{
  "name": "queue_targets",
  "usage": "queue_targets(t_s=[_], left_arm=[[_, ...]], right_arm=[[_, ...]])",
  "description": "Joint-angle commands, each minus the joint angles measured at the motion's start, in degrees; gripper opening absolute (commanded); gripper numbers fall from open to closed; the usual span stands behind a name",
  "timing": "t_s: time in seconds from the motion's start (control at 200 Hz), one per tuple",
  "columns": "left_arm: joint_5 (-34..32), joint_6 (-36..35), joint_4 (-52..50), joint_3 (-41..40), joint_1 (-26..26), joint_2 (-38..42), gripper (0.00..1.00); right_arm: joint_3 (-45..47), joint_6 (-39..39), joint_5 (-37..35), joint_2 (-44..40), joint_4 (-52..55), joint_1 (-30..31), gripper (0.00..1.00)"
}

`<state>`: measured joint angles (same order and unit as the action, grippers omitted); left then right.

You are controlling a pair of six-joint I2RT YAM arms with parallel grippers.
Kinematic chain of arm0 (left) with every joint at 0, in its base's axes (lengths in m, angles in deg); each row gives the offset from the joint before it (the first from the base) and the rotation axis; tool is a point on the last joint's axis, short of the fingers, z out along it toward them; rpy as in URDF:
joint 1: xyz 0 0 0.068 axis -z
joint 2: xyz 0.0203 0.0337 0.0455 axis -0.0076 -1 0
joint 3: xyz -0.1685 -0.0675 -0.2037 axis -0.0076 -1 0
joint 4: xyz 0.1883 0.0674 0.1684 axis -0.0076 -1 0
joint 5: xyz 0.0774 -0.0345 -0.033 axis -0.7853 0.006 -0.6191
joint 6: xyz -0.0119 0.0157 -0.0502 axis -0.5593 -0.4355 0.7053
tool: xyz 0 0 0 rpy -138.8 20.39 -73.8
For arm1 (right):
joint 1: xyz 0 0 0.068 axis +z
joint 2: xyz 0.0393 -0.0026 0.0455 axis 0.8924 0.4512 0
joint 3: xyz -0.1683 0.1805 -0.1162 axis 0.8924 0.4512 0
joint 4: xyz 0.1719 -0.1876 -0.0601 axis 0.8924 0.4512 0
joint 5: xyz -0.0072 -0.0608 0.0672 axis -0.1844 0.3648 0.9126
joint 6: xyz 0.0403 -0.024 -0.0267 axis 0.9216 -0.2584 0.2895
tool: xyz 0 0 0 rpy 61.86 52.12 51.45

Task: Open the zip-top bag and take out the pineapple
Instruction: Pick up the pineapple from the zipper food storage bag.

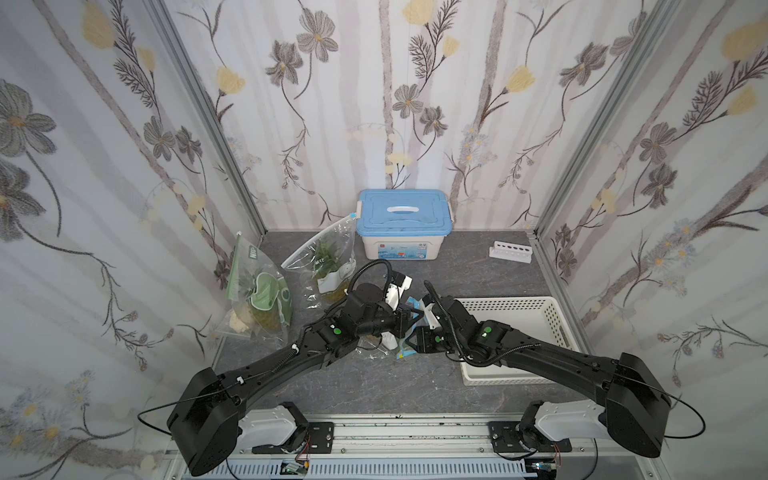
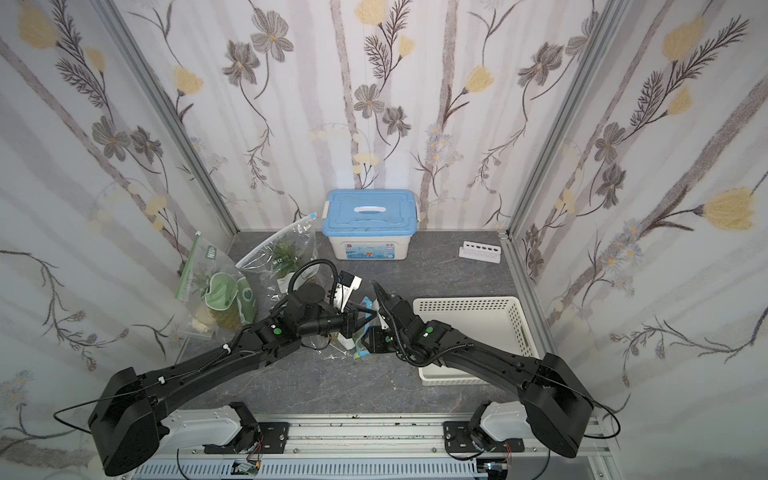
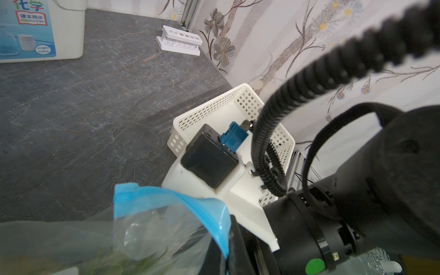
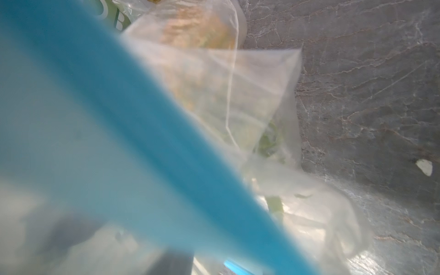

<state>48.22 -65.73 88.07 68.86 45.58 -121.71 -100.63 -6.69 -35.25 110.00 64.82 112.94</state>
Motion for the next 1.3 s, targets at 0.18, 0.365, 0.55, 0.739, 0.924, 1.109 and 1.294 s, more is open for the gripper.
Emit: queue_targets(t_s=[0.18, 0.365, 0.55, 0.739, 0.924, 1.109, 1.294], left_arm=[[-4.1, -1.0, -0.3, 0.2, 0.0, 0.5, 0.00], [-2.4, -0.1, 1.0, 0.0, 0.0, 0.6, 0.00], [-1.4, 1.2, 2.7, -1.2, 0.3, 0.7, 0.00], [-1.6, 1.5, 2.9, -1.9, 0.7, 1.3, 0.00], [-1.9, 1.8, 4.2, -2.6, 0.9, 2.0, 0.00], [-0.6, 2.5, 5.4, -3.4, 1.0, 3.8, 0.00], [-0.5, 2.7, 5.4, -4.1, 1.0, 6.7, 0.00]], right_arm=[[0.7, 1.3, -8.9, -3.4, 1.5, -0.1, 0.42], [1.1, 0.0, -7.9, -1.5, -2.5, -1.3, 0.41], [-0.8, -0.6, -6.9, 2.7, -5.8, -2.3, 0.39], [-2.8, -2.4, -1.7, 6.6, -9.9, -2.6, 0.38], [-3.8, -4.8, 2.0, 7.2, -11.3, -1.9, 0.46], [-3.1, -5.5, 4.6, 8.4, -15.7, -2.4, 0.49], [-2.5, -4.1, 8.0, 11.7, -19.9, -2.9, 0.50]])
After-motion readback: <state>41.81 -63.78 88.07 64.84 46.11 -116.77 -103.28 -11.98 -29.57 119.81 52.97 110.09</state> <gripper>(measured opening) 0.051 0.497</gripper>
